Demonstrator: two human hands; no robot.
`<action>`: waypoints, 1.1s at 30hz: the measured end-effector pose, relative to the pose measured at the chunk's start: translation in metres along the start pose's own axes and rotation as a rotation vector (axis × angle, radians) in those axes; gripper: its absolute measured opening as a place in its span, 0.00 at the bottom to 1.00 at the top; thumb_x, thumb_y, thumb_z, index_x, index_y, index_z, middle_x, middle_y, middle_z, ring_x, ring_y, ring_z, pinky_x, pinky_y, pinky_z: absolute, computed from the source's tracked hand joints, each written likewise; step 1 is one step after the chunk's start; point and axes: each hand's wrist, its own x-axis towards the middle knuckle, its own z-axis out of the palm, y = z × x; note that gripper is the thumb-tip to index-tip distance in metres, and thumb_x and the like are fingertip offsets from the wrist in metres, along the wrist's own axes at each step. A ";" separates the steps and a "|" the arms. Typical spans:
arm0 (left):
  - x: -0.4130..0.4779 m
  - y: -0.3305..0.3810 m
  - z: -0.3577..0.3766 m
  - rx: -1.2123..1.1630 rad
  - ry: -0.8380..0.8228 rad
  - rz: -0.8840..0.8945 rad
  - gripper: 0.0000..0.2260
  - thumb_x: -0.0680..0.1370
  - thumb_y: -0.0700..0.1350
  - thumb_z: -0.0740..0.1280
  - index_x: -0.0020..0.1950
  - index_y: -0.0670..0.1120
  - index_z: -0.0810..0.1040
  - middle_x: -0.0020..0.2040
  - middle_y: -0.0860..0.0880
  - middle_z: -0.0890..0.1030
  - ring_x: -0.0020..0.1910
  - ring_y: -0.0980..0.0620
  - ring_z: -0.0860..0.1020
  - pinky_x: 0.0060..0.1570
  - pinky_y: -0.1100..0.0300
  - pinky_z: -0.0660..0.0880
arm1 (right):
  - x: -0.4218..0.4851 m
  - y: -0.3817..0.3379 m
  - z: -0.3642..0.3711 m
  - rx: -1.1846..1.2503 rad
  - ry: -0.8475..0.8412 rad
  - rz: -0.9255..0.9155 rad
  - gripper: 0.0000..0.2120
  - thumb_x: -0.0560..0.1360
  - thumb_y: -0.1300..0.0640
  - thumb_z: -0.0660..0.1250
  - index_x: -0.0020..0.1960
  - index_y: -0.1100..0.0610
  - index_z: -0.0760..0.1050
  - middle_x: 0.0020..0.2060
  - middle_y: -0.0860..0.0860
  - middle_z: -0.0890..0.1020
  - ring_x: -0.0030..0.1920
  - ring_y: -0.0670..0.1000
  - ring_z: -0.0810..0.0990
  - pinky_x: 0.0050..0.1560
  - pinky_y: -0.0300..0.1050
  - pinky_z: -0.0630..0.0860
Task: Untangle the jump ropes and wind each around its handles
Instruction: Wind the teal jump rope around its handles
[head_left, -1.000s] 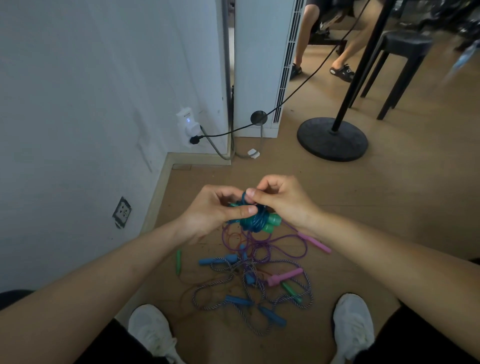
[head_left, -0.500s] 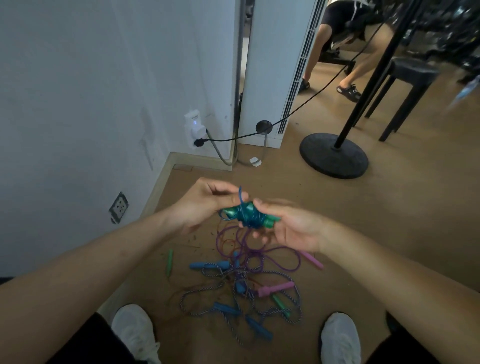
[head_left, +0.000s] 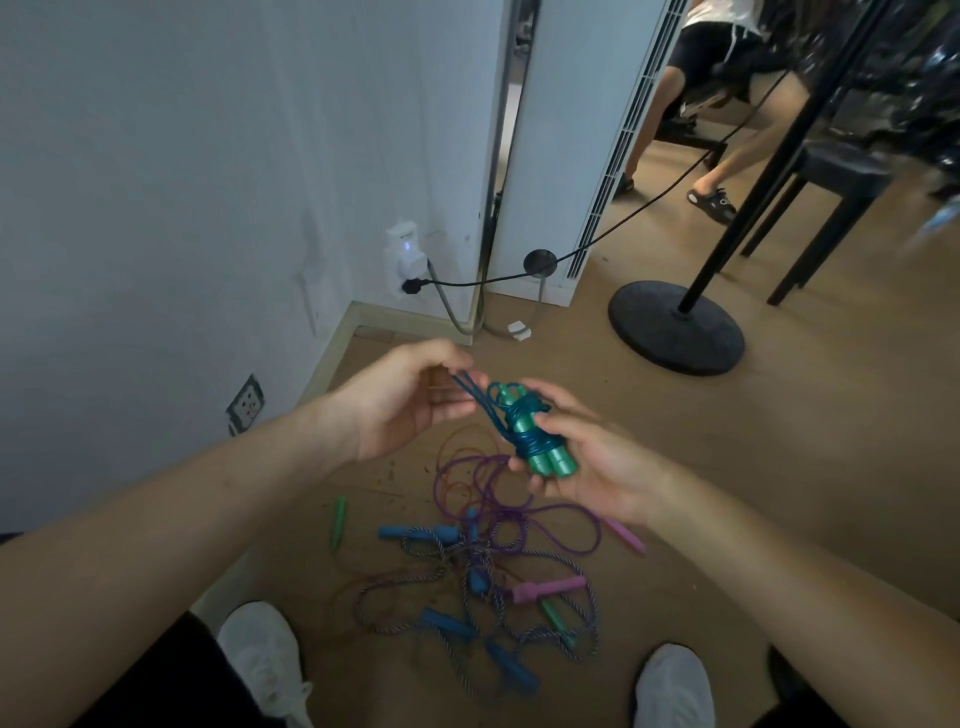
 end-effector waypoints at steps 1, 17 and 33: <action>0.000 0.000 0.001 0.004 0.009 0.017 0.05 0.74 0.40 0.68 0.39 0.45 0.76 0.41 0.47 0.84 0.41 0.53 0.81 0.43 0.62 0.79 | -0.001 0.000 0.002 -0.016 -0.014 -0.010 0.19 0.81 0.61 0.59 0.68 0.45 0.73 0.61 0.61 0.78 0.43 0.57 0.81 0.37 0.47 0.76; -0.002 -0.007 0.009 0.017 0.138 0.162 0.07 0.74 0.34 0.73 0.41 0.43 0.77 0.38 0.45 0.83 0.34 0.56 0.80 0.34 0.69 0.77 | -0.004 0.001 0.021 -0.139 0.209 -0.256 0.08 0.77 0.52 0.67 0.56 0.50 0.80 0.41 0.52 0.82 0.32 0.54 0.80 0.27 0.41 0.68; -0.002 -0.013 0.002 0.508 0.037 0.435 0.11 0.74 0.35 0.74 0.56 0.43 0.85 0.47 0.45 0.87 0.43 0.51 0.83 0.46 0.59 0.80 | -0.001 0.000 0.017 -0.169 0.127 -0.353 0.10 0.80 0.57 0.64 0.58 0.48 0.78 0.46 0.53 0.84 0.35 0.55 0.82 0.27 0.43 0.73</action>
